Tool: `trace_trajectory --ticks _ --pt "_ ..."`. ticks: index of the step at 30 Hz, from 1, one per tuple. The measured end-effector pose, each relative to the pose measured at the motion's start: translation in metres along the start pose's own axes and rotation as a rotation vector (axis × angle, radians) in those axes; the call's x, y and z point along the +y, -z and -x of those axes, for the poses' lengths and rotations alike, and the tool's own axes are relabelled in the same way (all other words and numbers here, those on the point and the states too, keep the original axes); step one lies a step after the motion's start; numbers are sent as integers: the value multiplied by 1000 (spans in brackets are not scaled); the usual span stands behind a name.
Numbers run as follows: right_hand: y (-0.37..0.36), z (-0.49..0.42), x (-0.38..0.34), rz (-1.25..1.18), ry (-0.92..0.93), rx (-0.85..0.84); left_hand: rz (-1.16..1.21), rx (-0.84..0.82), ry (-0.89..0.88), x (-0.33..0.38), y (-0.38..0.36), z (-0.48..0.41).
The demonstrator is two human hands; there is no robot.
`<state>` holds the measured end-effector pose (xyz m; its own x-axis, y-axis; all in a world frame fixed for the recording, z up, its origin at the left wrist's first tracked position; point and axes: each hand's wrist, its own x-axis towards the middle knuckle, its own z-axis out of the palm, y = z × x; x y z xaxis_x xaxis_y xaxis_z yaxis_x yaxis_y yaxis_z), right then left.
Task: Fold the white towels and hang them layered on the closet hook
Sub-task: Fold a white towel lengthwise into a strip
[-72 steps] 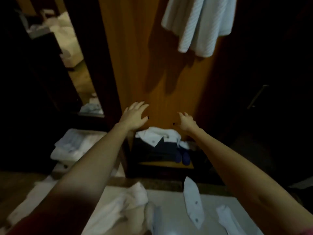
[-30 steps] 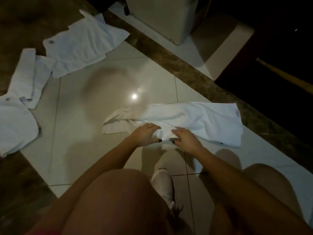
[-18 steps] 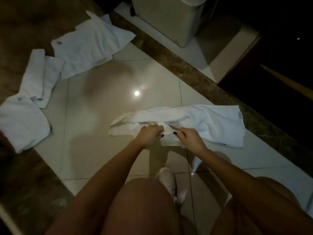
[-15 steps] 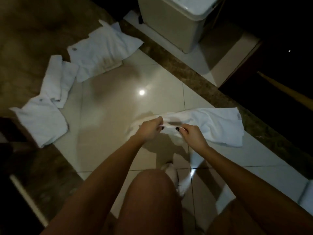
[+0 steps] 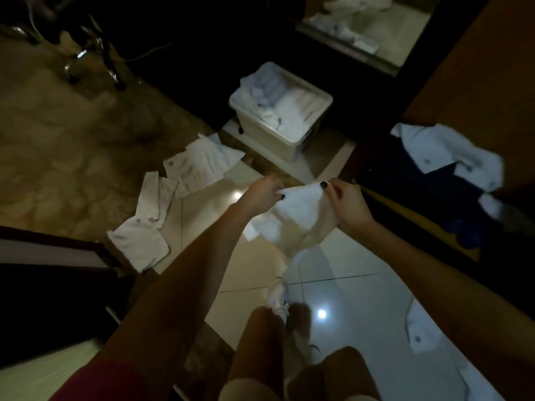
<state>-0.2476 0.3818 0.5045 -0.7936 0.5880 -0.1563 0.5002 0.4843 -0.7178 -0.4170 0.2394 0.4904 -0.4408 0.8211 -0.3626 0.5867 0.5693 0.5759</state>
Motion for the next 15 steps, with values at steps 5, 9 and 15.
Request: trace_trajectory --ticks 5,9,15 --pt "109 44 -59 19 51 140 -93 53 -87 79 79 38" --pt "182 71 -87 14 43 276 -19 133 -119 134 108 61" --pt "267 129 -105 157 72 327 294 99 -213 229 138 91"
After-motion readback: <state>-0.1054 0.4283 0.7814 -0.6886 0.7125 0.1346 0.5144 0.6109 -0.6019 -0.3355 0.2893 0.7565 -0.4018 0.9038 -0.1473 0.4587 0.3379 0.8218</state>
